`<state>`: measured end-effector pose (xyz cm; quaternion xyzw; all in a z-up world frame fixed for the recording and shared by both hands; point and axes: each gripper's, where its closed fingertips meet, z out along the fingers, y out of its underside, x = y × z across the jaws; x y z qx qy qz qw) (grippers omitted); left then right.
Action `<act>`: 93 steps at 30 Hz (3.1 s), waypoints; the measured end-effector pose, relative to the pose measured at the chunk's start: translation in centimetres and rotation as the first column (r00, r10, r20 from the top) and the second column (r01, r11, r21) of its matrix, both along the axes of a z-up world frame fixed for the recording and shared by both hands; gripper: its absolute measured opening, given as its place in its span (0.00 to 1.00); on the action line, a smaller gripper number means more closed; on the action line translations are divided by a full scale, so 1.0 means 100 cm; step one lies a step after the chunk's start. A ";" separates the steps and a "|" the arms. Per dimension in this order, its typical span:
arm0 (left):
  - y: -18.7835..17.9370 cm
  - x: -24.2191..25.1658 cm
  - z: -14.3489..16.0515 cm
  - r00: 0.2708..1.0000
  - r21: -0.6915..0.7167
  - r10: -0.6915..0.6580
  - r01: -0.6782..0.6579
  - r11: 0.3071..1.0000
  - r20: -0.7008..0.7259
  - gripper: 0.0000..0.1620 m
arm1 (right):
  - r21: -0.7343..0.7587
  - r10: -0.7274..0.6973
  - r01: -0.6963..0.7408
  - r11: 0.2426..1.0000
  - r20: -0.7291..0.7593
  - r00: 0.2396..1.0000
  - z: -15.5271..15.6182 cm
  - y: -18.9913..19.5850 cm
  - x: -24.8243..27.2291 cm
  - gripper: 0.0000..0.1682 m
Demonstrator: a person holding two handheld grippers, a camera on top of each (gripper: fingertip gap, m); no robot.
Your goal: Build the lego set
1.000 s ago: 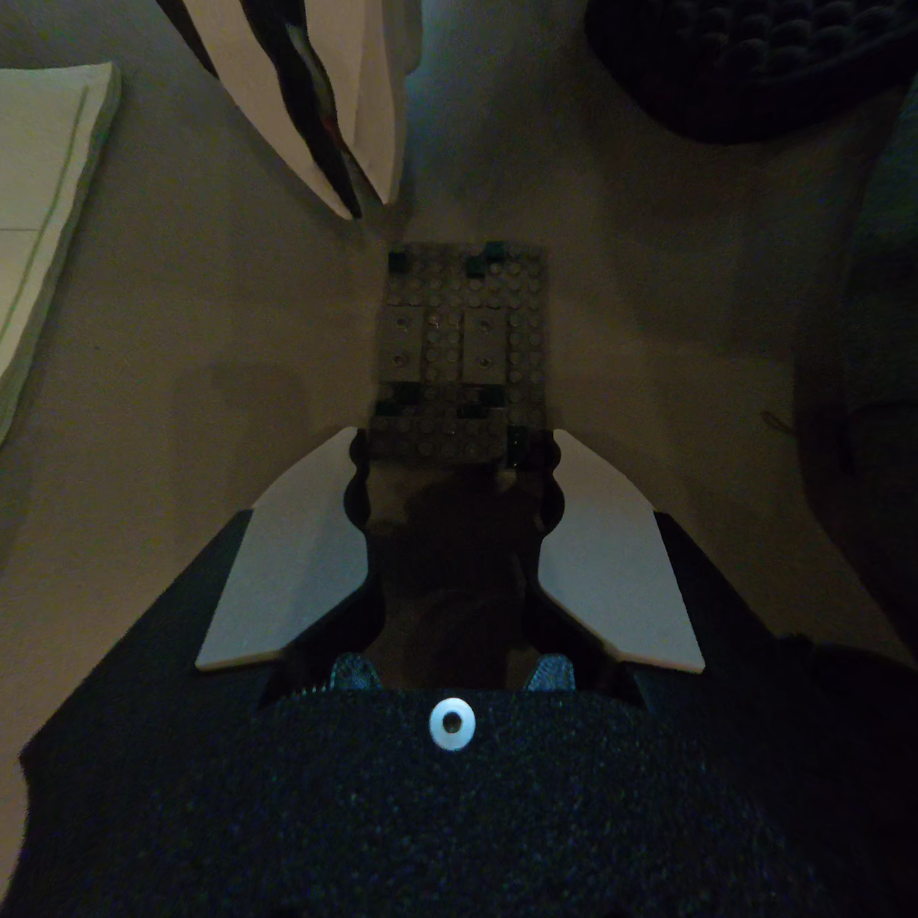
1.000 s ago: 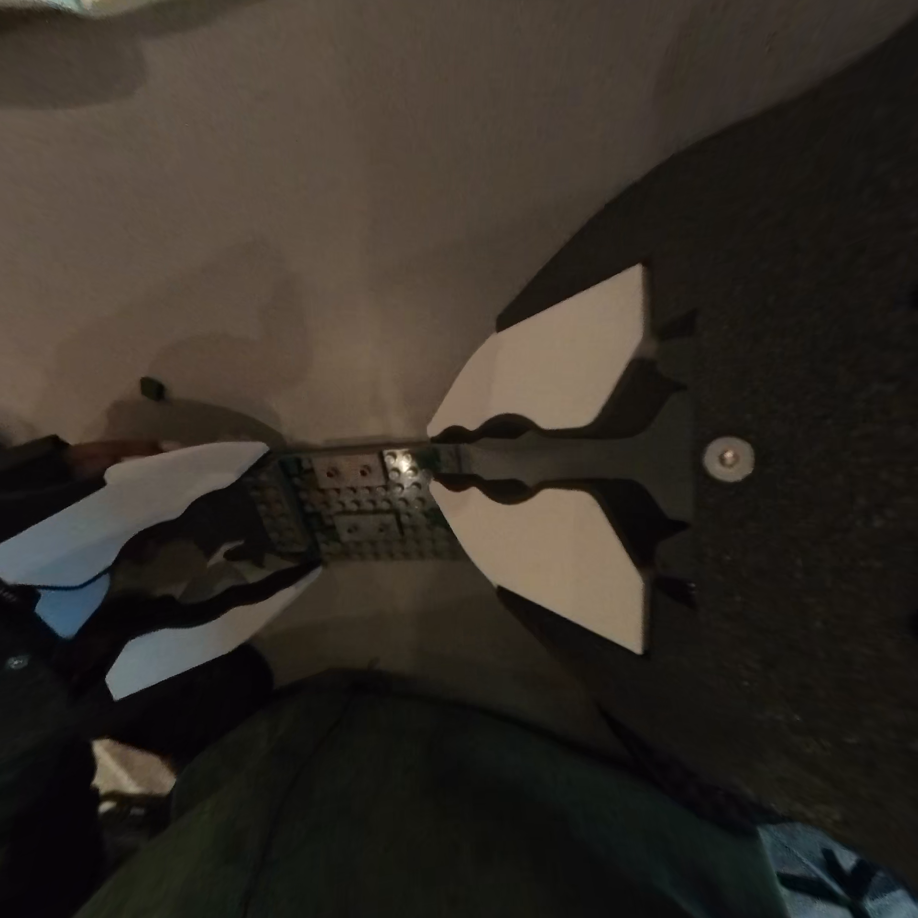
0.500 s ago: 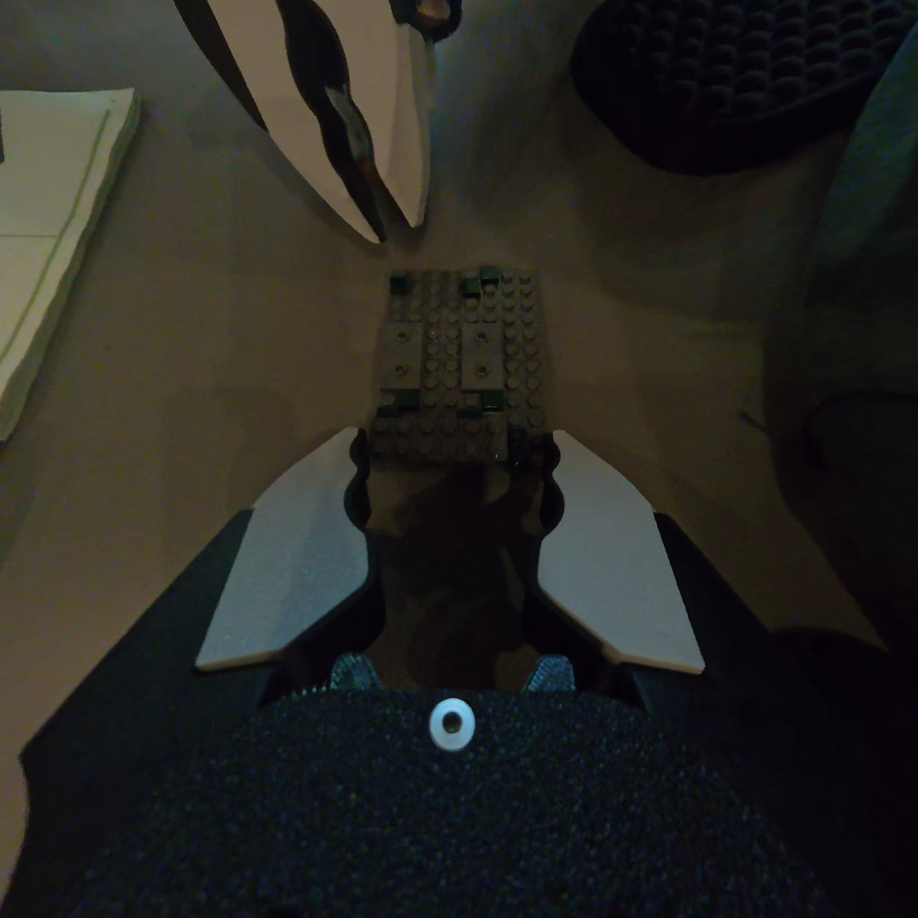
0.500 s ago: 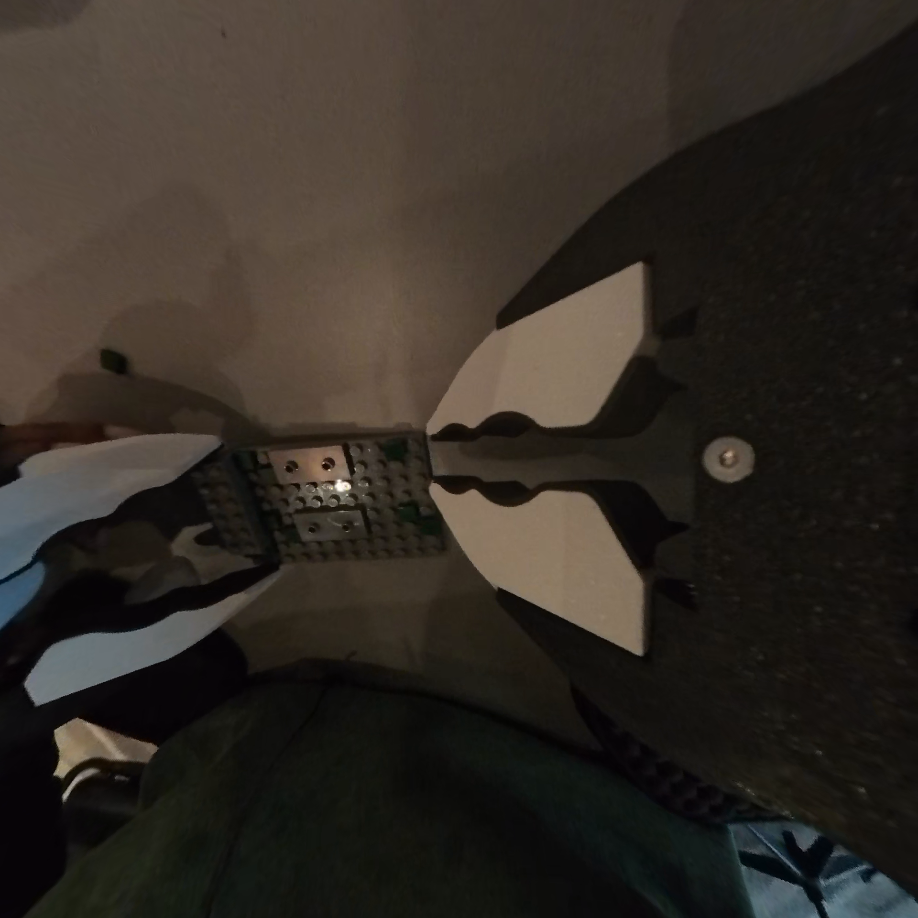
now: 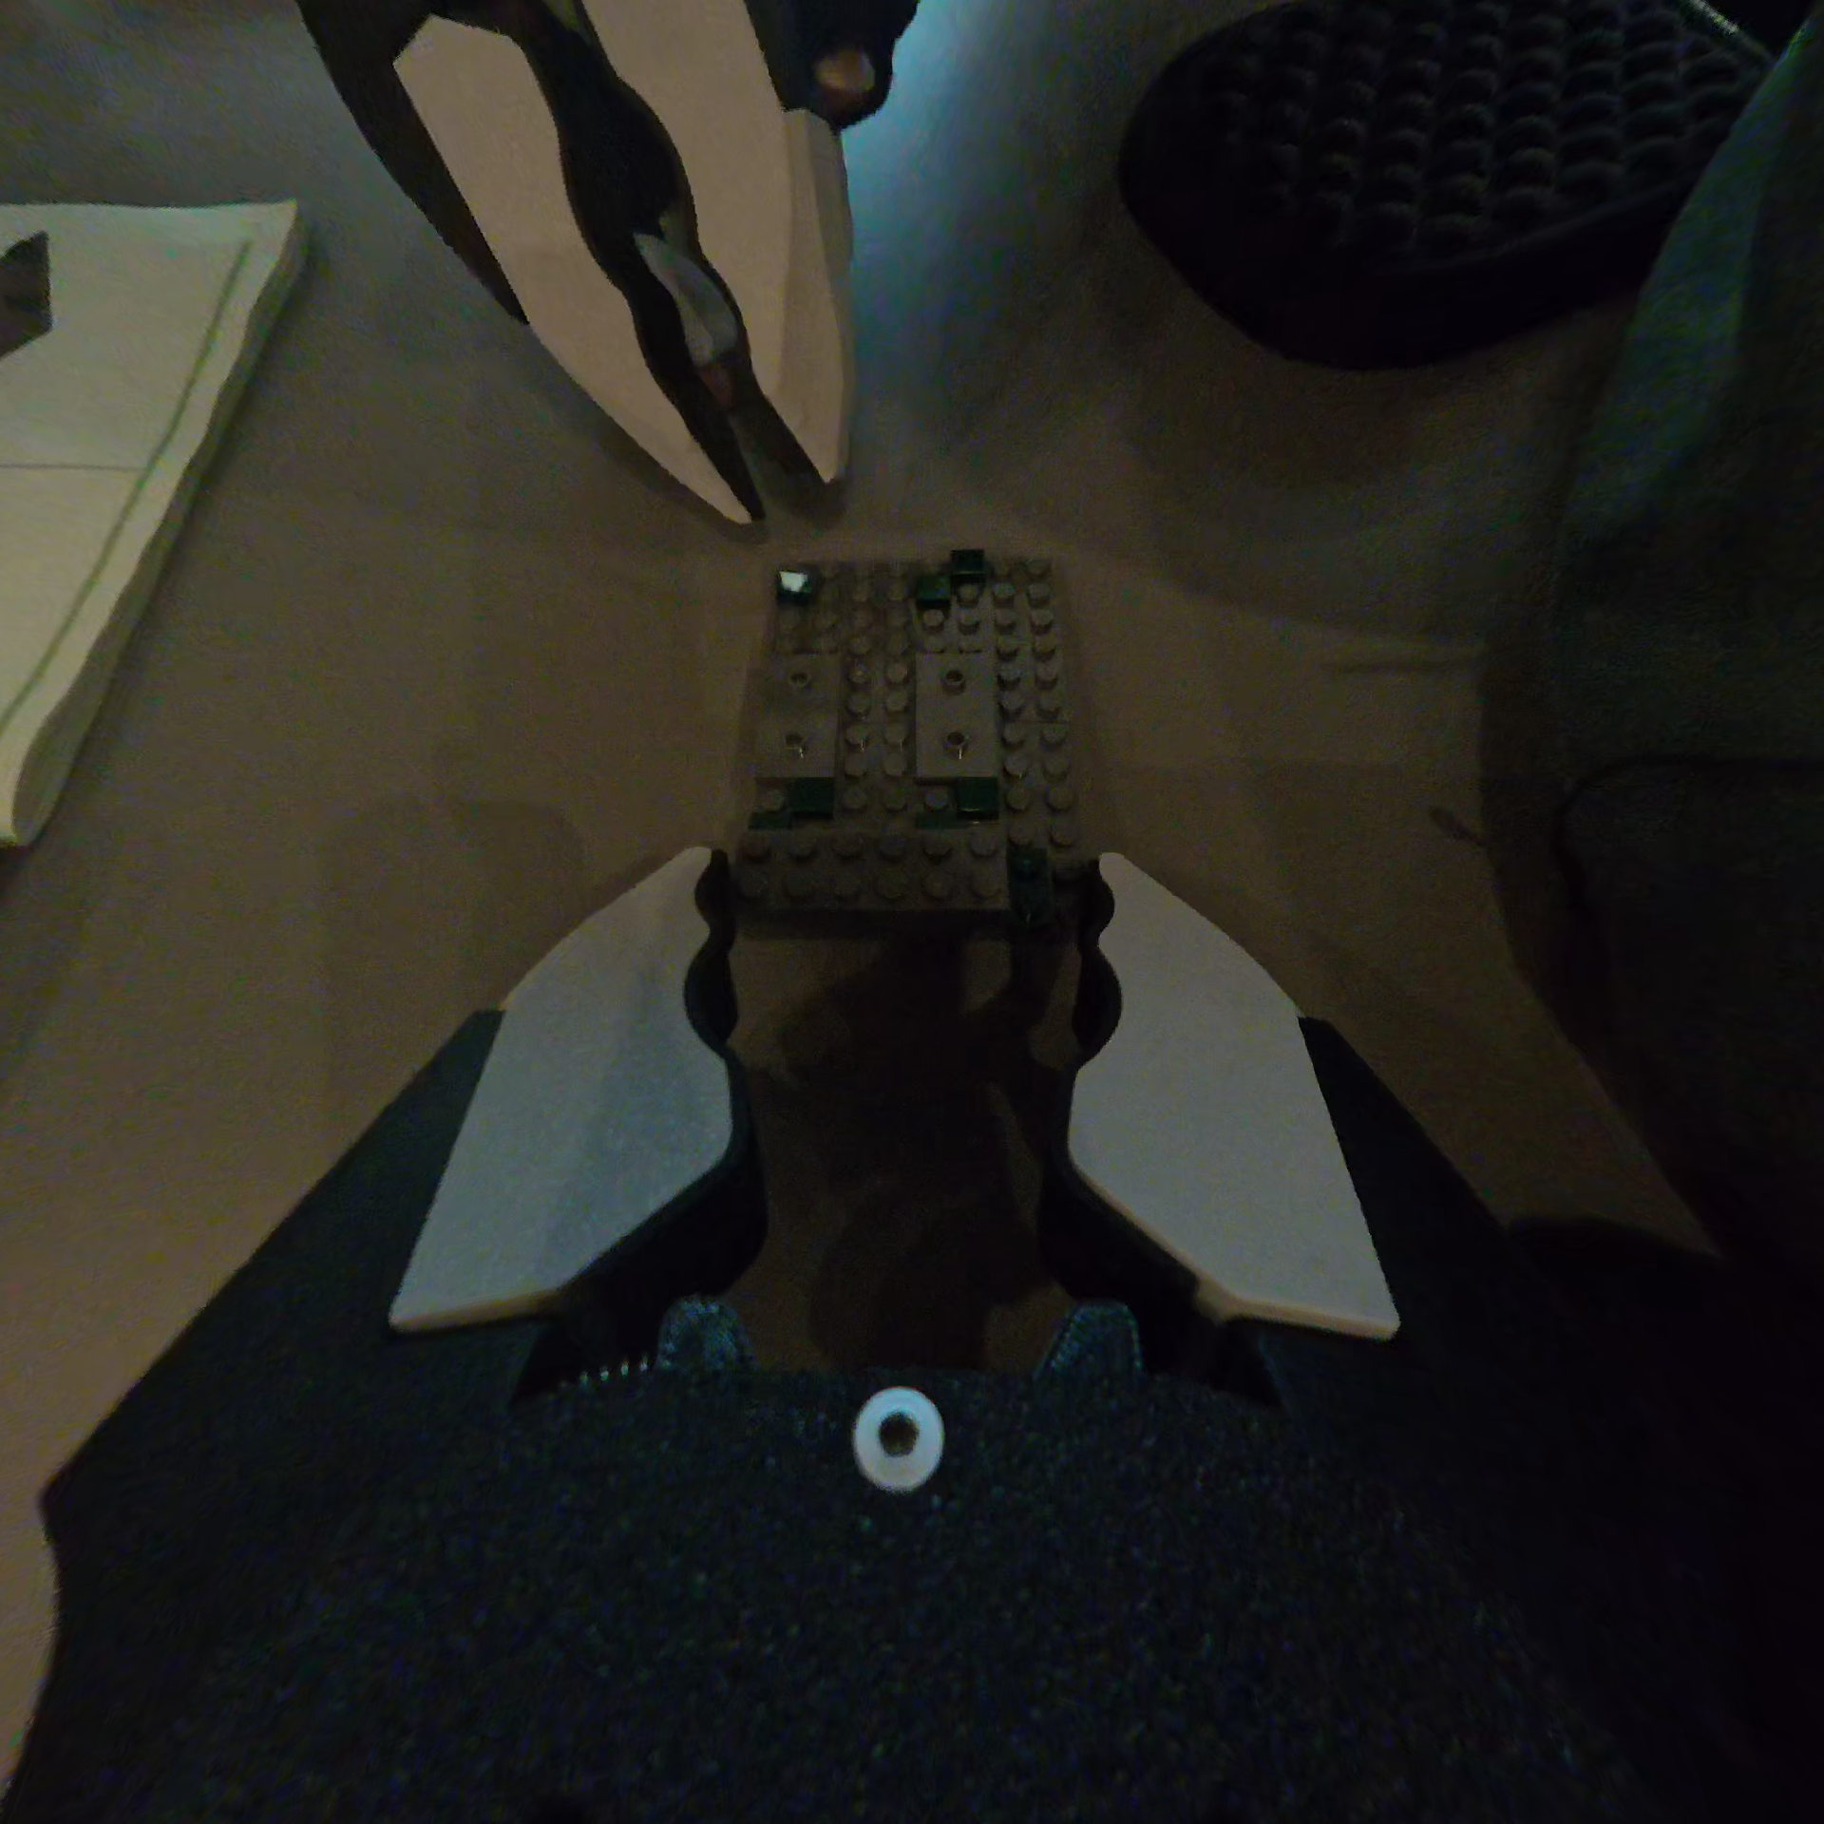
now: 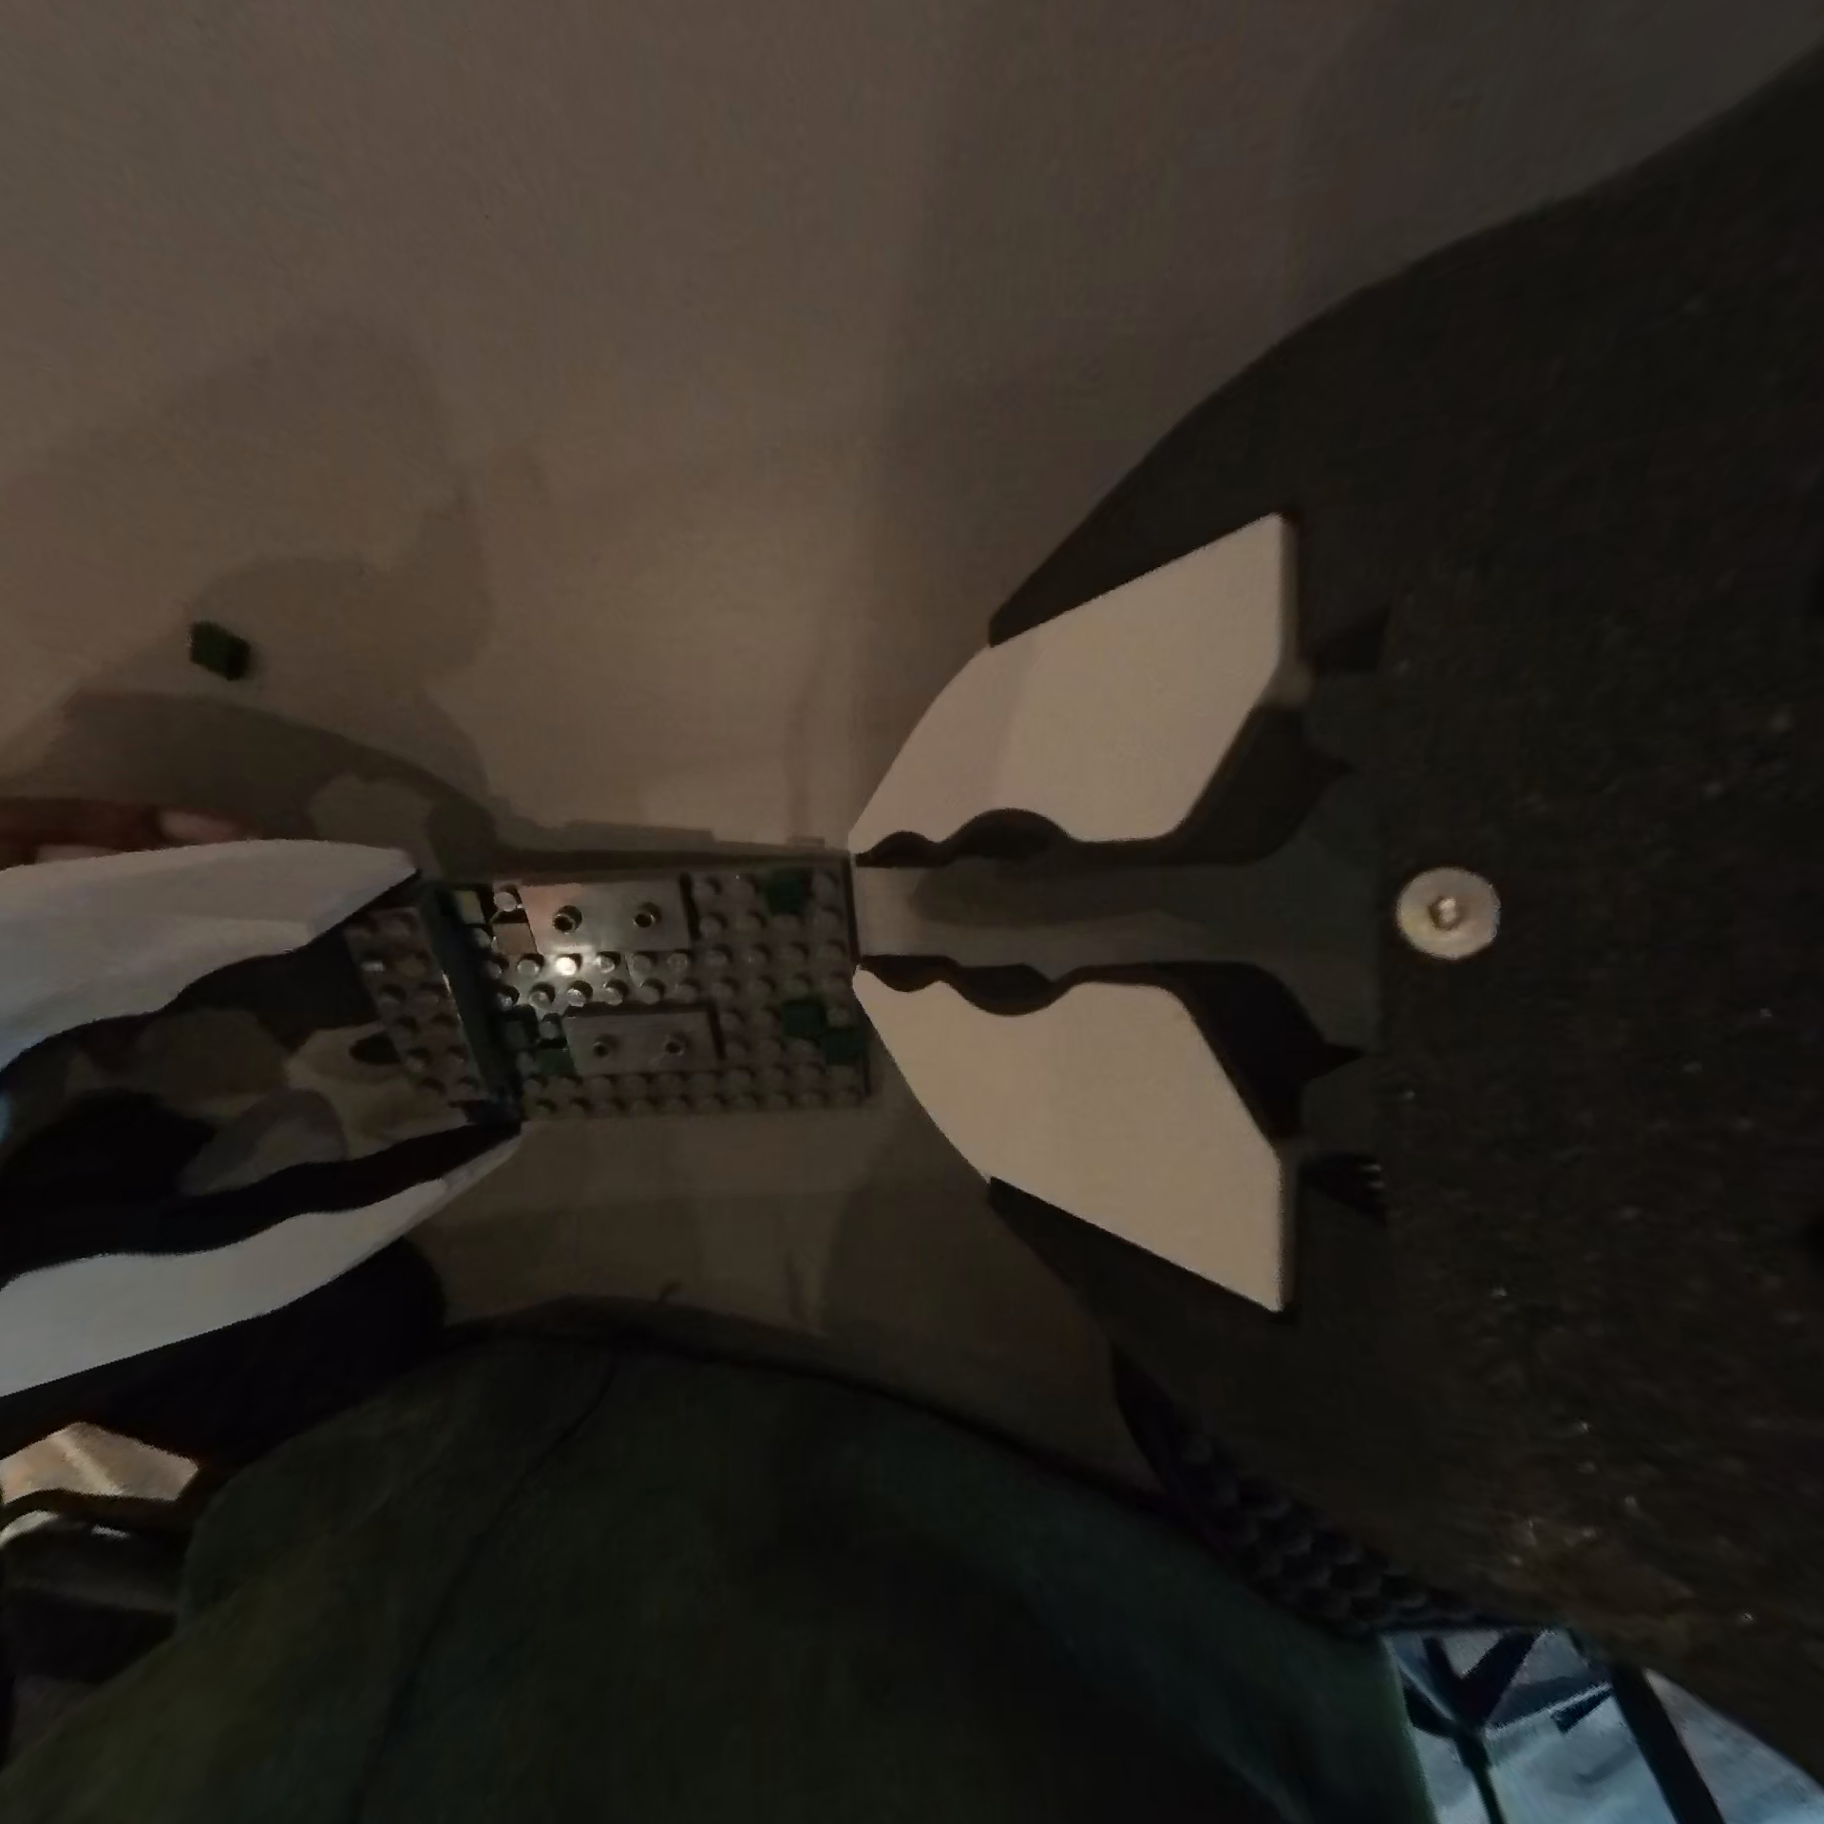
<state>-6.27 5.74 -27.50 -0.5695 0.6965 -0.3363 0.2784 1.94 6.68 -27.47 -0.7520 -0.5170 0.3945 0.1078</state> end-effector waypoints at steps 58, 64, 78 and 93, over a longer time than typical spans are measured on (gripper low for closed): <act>0.002 -0.004 -0.002 1.000 -0.102 0.013 -0.014 0.995 -0.011 0.31 | 0.013 -0.001 0.002 1.000 -0.038 0.999 0.002 -0.013 0.002 0.12; 0.001 -0.004 0.002 1.000 -0.114 0.014 -0.013 0.993 0.012 0.31 | 0.127 -0.005 0.008 0.992 -0.022 1.000 0.004 -0.008 -0.007 0.11; -0.002 -0.005 0.001 1.000 -0.091 0.028 -0.027 0.995 0.012 0.31 | 0.545 -0.043 0.028 0.838 0.015 0.999 -0.004 -0.010 -0.026 0.07; -0.003 -0.007 -0.002 1.000 -0.079 0.020 -0.020 0.997 -0.007 0.31 | 0.324 0.037 -0.040 0.945 0.014 0.999 -0.001 -0.028 -0.032 0.05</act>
